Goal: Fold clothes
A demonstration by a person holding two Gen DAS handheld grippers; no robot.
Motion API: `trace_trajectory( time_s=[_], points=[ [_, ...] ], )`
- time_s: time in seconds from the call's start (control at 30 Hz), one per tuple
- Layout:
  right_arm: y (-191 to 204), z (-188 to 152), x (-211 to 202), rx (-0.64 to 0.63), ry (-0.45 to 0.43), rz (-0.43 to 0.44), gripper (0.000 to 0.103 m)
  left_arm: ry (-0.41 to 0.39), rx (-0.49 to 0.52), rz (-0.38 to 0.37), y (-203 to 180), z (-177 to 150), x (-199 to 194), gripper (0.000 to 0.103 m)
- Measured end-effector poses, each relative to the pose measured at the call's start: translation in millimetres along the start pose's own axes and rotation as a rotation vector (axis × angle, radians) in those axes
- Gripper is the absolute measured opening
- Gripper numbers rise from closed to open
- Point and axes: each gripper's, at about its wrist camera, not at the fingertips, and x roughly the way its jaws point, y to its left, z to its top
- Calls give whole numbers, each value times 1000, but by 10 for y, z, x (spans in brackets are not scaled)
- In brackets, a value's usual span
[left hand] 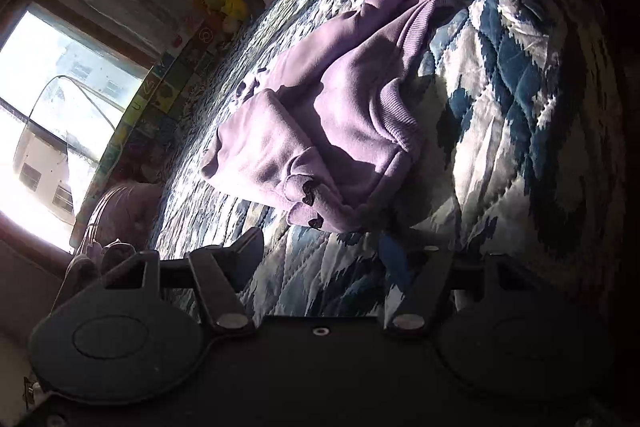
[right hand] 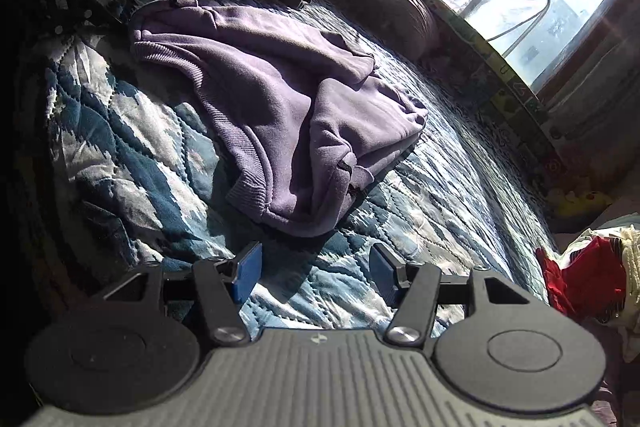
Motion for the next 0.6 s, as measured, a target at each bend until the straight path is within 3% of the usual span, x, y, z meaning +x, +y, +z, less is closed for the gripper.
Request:
trace_trajectory(
  time_s=[0.27, 0.4, 0.53, 0.6],
  points=[
    [146, -64, 15, -230, -102, -61, 63, -124, 148, 84, -65, -121, 4, 66],
    [202, -31, 69, -283, -157, -94, 61, -150, 165, 69, -40, -133, 73, 66],
    [261, 10, 180, -314, -161, -112, 36, -166, 253, 66, -51, -94, 132, 61],
    [257, 29, 208, -286, -151, -103, 29, -152, 303, 58, -98, -74, 163, 47]
  ],
)
